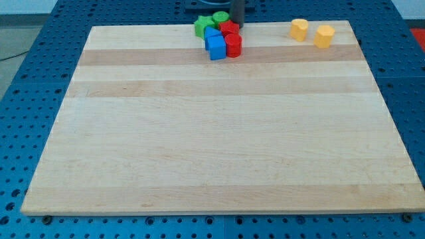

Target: Touch the top of the red star

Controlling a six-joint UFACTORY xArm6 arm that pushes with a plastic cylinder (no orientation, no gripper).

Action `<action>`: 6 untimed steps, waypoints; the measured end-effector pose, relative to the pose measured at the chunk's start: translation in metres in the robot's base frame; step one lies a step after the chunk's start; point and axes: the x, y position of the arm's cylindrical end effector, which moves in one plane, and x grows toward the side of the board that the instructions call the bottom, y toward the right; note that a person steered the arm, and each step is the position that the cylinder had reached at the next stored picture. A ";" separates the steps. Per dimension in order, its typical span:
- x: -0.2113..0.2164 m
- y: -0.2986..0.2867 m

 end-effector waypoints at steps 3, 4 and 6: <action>0.000 -0.097; 0.001 -0.069; 0.001 0.022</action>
